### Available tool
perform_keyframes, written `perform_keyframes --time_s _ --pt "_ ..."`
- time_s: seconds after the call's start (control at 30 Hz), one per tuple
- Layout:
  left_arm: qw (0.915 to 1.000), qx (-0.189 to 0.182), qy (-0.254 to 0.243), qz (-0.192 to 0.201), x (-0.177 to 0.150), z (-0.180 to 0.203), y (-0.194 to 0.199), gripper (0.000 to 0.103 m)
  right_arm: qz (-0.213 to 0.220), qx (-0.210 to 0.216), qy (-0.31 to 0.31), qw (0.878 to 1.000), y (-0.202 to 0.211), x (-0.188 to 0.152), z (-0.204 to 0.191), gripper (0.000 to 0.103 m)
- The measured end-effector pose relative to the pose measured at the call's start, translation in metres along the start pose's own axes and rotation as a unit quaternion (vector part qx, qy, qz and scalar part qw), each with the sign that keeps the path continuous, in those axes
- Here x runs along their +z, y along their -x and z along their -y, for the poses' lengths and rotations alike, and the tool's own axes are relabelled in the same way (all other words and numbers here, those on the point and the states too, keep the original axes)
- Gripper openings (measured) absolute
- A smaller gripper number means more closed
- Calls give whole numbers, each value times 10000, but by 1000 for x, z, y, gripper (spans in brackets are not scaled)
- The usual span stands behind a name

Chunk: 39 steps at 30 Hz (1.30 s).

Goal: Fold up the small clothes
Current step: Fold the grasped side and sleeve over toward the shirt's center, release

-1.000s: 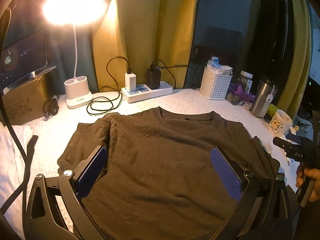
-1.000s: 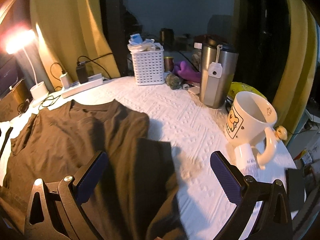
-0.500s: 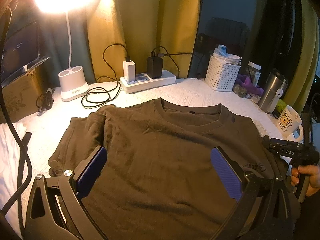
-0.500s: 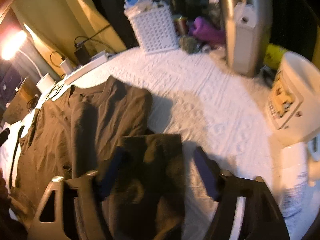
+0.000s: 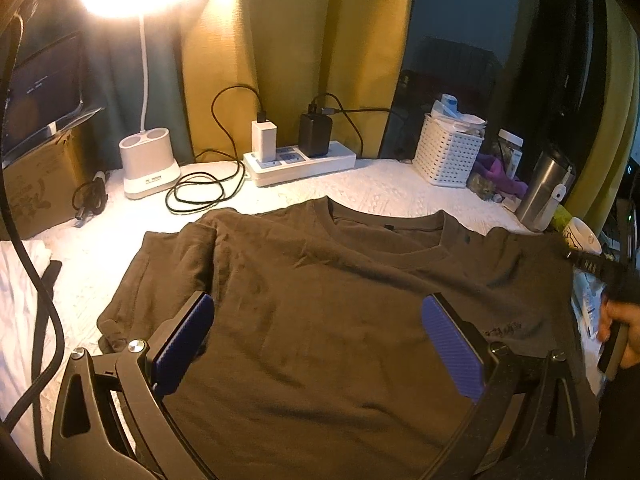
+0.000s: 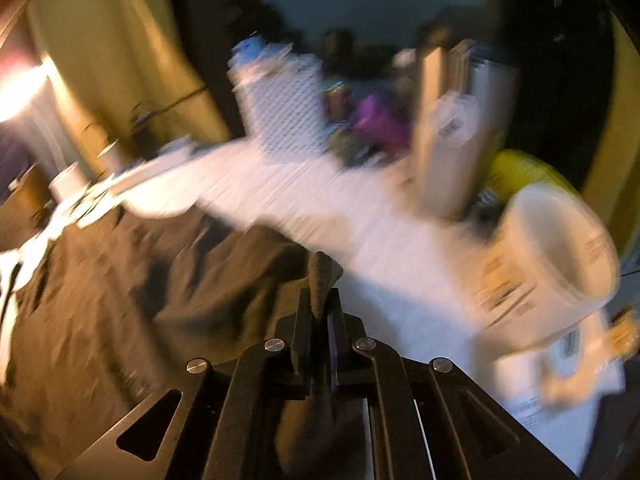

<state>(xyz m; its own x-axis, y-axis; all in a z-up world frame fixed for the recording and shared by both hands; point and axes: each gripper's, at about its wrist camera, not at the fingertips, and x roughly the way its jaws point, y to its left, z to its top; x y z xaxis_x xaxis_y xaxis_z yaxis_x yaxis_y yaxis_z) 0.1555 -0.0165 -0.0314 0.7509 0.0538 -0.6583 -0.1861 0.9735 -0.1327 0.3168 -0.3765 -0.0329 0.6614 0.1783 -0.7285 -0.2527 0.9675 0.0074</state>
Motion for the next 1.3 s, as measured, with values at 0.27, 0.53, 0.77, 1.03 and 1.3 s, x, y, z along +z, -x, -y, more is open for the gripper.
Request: perform_keyframes --time_s 0.27,0.53,0.77,1.03,1.3 --pt "9997 119 168 147 5 -24 5 102 5 -636 19 9980 -2 17 10 5" --pt "9995 24 241 212 2 -42 12 102 -148 -887 299 9955 -10 22 -26 5" --pt "9991 -113 330 255 0 -57 15 102 -369 -774 615 9944 -27 27 -74 5" --pt "9988 -167 390 231 -5 -66 18 102 -791 -21 609 9950 -43 17 -107 10" --pt "9989 -214 335 238 -10 -56 25 102 -352 94 469 9982 9 8 -84 89"
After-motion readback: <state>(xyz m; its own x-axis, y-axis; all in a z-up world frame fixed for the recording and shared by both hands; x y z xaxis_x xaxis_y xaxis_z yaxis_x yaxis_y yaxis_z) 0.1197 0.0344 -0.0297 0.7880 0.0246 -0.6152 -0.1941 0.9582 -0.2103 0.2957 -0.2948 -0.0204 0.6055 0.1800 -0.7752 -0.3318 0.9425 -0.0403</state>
